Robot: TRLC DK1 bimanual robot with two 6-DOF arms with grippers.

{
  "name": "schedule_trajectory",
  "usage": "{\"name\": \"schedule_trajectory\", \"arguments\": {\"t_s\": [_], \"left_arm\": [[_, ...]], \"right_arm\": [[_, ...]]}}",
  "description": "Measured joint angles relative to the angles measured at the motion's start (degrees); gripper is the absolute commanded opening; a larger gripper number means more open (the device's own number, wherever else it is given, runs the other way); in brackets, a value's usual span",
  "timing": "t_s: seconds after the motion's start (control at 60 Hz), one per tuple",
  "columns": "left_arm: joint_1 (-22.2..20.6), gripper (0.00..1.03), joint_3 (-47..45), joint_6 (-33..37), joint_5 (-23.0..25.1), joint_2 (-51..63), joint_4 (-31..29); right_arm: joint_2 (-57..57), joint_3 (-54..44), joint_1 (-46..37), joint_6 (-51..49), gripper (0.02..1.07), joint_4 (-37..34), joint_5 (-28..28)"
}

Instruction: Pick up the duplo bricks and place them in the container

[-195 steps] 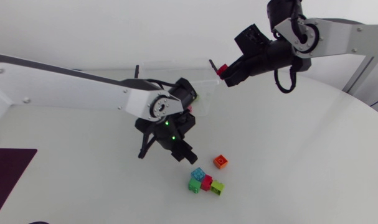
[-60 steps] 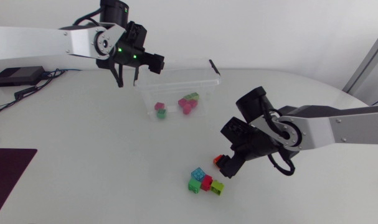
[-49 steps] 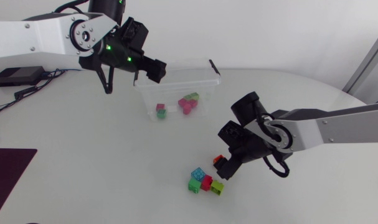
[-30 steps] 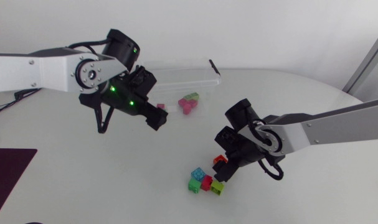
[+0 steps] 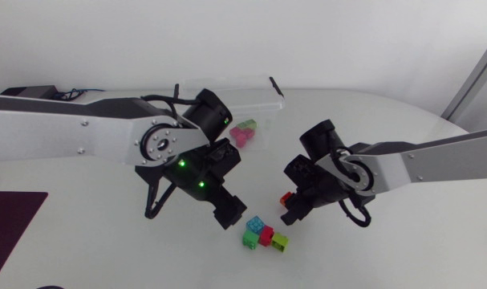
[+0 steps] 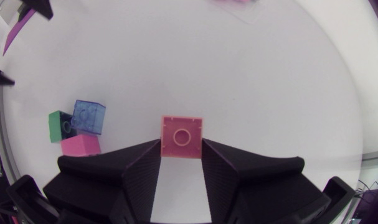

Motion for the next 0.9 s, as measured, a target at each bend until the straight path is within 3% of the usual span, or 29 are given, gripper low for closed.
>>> {"name": "schedule_trajectory", "arguments": {"t_s": [0.267,0.367,0.7,0.9], "left_arm": [[-3.78,0.9,3.06,-3.89,2.01,6.08,-7.17],[-4.37,0.81,6.27,-4.85,2.08,8.72,-9.14],[-8.81,0.75,15.45,-8.09,2.1,16.68,-14.27],[-9.2,0.75,17.7,-9.75,2.08,20.37,-16.65]], "right_arm": [[-5.4,-0.02,-2.64,0.0,0.33,-0.63,-0.04],[-6.08,-0.13,-2.84,0.0,0.33,-0.63,-0.04],[-9.11,-1.14,-4.76,-0.02,0.33,-1.9,-0.28],[-10.86,-1.7,-5.99,-0.24,0.33,-1.95,-1.42]]}}
